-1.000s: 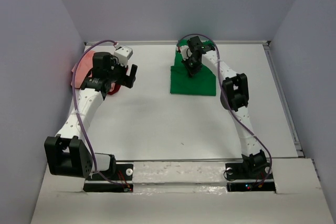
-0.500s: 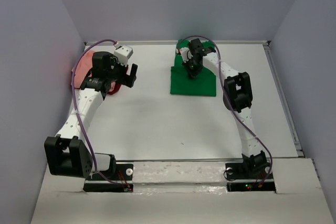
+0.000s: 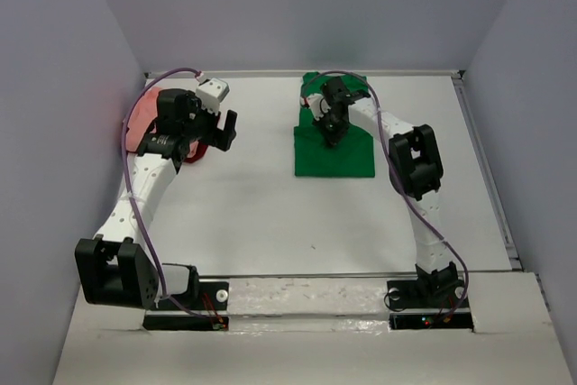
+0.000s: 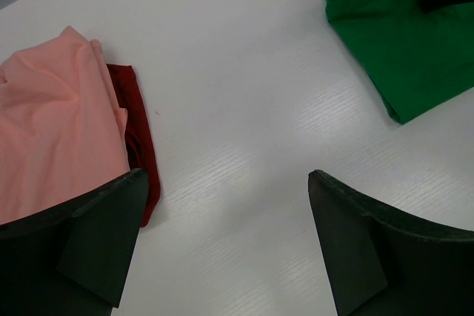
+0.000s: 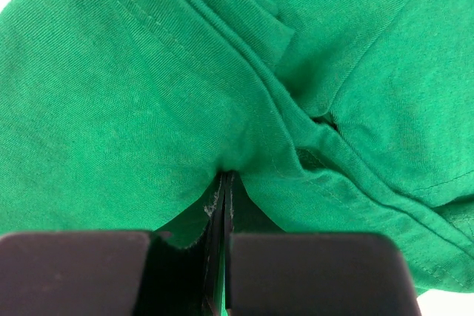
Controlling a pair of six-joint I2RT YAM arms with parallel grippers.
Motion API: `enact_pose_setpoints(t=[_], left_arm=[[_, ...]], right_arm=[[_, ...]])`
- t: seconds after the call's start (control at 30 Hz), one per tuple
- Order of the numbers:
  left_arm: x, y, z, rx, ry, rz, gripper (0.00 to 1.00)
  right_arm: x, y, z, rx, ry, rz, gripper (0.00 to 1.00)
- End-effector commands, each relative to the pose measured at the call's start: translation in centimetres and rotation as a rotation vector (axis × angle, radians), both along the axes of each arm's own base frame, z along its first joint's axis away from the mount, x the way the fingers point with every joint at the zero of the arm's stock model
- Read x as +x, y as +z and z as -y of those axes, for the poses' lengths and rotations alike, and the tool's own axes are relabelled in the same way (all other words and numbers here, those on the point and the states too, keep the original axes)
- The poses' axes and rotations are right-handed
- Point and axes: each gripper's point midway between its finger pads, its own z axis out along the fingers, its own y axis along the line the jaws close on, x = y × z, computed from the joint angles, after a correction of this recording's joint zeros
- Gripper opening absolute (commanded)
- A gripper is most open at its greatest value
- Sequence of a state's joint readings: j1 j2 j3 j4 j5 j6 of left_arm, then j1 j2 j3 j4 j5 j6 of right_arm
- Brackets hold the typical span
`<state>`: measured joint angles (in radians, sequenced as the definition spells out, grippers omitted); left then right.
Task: Fold and stack the t-shirts
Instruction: Fold the tshirt
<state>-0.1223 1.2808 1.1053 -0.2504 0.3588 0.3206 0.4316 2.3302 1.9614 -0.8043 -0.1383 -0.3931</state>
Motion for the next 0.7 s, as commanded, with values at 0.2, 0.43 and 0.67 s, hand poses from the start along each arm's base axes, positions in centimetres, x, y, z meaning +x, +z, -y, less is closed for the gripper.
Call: enact_pose_setpoints(t=[0.2,0.43,0.67], left_arm=[[-0.4,2.1,0.5,-0.035,-0.029,0.075,0.99],[-0.6,2.2,0.8,-0.049,-0.044,0.073,0.99],[-1.2,3.5,2.0,-0.074,-0.117,0.086,0.99]], right_arm=[[-6.8,-3.0,0.2,-0.083,0.056,-0.197,0.0],[-6.7,-2.4,0.2,-0.095,0.059,-0.171,0.0],[-3.5,6.3,-0.9,-0.038,0.085,0.029,0.04]])
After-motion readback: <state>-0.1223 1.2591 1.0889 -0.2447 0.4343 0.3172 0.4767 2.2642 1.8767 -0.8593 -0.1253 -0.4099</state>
